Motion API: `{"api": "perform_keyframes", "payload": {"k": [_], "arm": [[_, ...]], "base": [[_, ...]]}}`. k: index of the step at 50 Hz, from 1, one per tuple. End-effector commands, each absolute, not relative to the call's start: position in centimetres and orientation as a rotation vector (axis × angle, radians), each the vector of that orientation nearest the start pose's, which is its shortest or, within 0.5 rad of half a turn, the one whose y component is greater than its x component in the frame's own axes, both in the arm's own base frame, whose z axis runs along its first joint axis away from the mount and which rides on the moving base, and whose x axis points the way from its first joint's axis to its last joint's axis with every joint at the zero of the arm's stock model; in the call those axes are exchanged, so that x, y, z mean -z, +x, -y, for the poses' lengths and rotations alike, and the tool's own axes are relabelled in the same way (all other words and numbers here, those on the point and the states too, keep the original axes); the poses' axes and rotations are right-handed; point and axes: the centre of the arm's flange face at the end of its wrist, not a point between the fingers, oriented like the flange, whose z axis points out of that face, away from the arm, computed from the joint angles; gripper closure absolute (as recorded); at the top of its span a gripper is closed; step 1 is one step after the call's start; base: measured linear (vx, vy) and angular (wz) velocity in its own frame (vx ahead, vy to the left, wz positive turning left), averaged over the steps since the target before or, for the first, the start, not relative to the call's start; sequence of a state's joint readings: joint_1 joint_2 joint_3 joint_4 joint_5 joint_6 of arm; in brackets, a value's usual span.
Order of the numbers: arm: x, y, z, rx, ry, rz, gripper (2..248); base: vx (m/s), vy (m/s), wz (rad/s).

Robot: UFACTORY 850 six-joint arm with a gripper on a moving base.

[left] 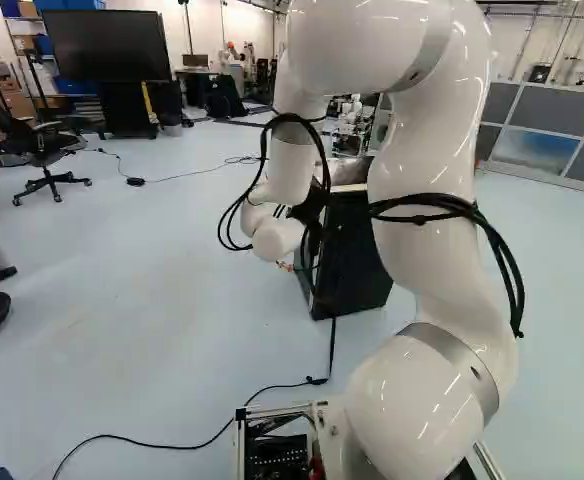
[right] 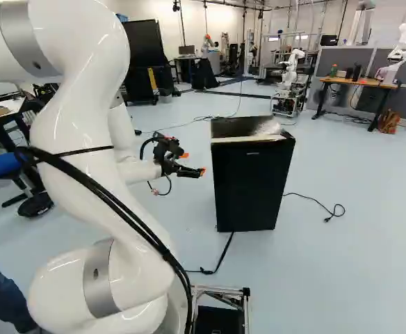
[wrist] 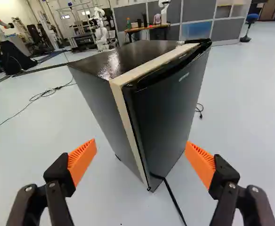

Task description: Grab a drink from the fridge

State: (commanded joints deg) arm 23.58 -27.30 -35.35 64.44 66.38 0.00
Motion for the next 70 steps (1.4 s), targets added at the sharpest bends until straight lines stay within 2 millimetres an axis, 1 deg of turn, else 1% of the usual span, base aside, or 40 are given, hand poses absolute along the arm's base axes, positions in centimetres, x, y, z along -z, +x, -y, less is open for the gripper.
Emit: {"api": "perform_keyframes", "payload": {"k": [16, 39, 50, 62, 70], "arm": [[-25.9, 44.7, -10.5, 1.936, -2.637, -1.143, 3], [-25.3, 48.7, -9.6, 1.963, -2.584, -1.231, 3], [-25.3, 49.5, -8.9, 1.97, -2.571, -1.264, 3], [-25.2, 50.0, -8.0, 1.975, -2.565, -1.296, 3], [-25.9, 50.1, -7.3, 1.983, -2.547, -1.319, 3]], "base": [[0.0, 0.0, 0.0], [0.0, 0.0, 0.0], [0.0, 0.0, 0.0], [0.0, 0.0, 0.0], [0.0, 0.0, 0.0]]}}
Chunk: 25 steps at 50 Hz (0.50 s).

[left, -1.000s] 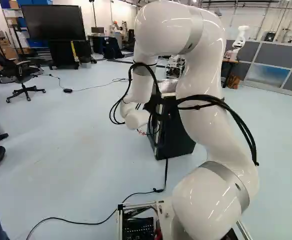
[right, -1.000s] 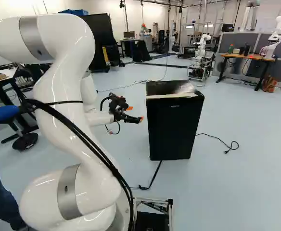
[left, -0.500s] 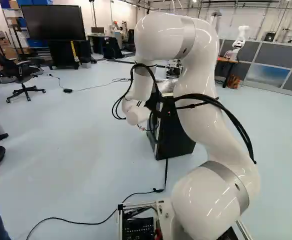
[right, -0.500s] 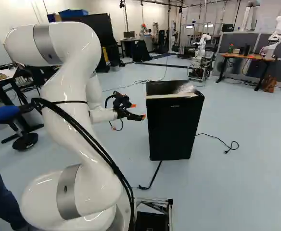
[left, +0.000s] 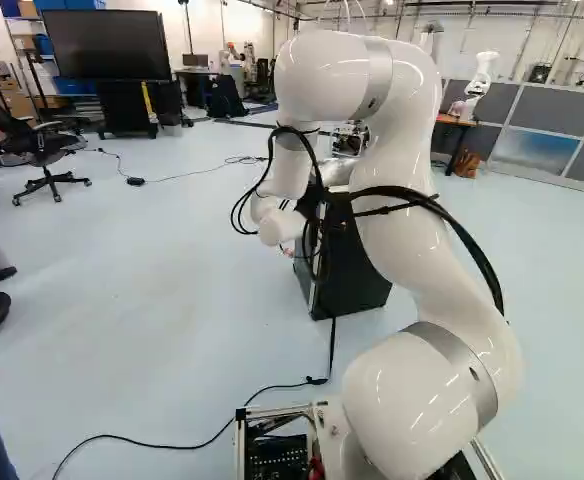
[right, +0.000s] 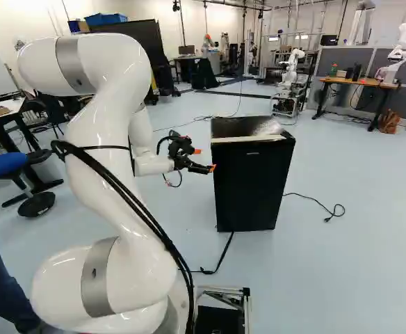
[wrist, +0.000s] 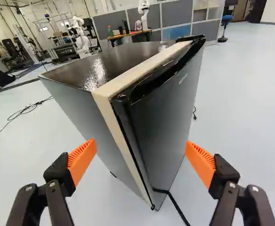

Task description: Grab a drink from the fridge

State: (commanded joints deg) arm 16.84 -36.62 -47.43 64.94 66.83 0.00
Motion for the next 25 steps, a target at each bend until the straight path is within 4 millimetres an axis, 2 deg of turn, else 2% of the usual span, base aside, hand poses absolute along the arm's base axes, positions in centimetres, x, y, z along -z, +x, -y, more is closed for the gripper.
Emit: {"api": "perform_keyframes", "payload": {"k": [11, 25], "arm": [[-27.1, 50.3, -6.5, 1.999, -2.513, -1.353, 3], [-27.3, 51.1, -5.7, 2.008, -2.494, -1.385, 3]], "base": [[0.0, 0.0, 0.0], [0.0, 0.0, 0.0]]}}
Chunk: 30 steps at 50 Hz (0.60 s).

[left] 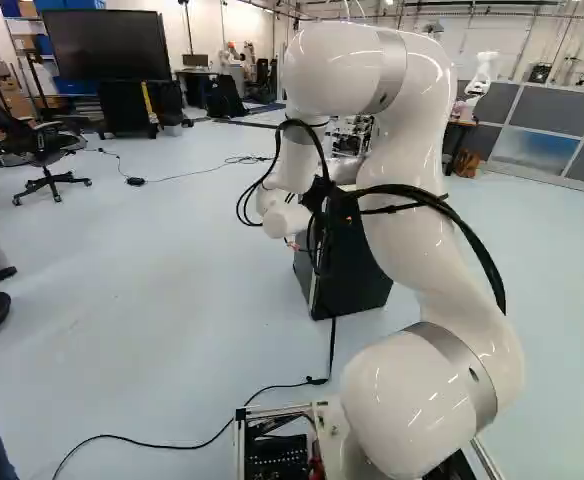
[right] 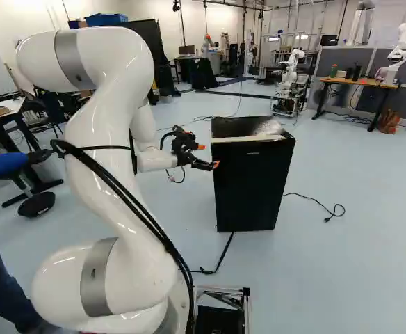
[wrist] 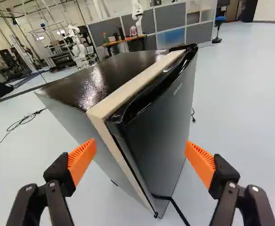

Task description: Grab a drink from the fridge

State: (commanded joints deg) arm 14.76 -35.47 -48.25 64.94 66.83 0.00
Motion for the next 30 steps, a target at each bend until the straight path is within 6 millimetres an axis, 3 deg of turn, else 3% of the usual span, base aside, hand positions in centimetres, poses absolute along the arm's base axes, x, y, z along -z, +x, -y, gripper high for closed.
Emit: {"api": "perform_keyframes", "payload": {"k": [30], "arm": [[-27.2, 51.8, -3.6, 2.016, -2.478, -1.452, 3]], "base": [[0.0, 0.0, 0.0]]}}
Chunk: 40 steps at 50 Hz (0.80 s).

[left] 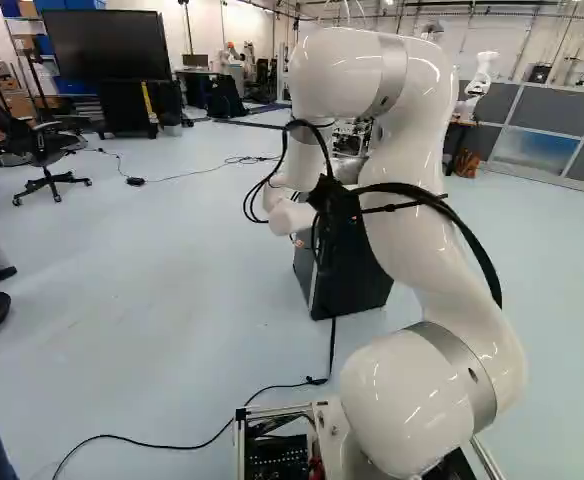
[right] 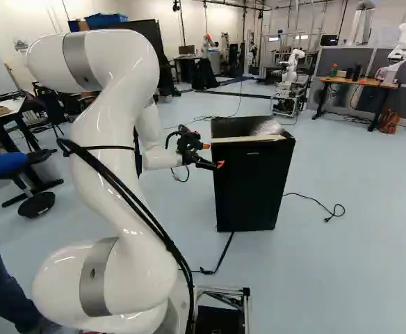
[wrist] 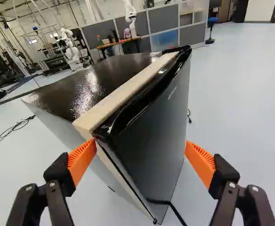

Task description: Grab a drink from the fridge

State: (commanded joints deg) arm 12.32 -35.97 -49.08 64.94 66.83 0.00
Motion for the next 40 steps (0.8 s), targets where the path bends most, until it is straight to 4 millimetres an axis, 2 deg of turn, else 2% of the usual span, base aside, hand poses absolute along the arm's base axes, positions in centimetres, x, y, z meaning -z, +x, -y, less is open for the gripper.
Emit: {"api": "perform_keyframes", "payload": {"k": [23, 40], "arm": [[-27.3, 50.5, -3.0, 2.008, -2.498, -1.459, 3], [-27.6, 47.6, -2.9, 1.987, -2.544, -1.436, 3]], "base": [[0.0, 0.0, 0.0], [0.0, 0.0, 0.0]]}}
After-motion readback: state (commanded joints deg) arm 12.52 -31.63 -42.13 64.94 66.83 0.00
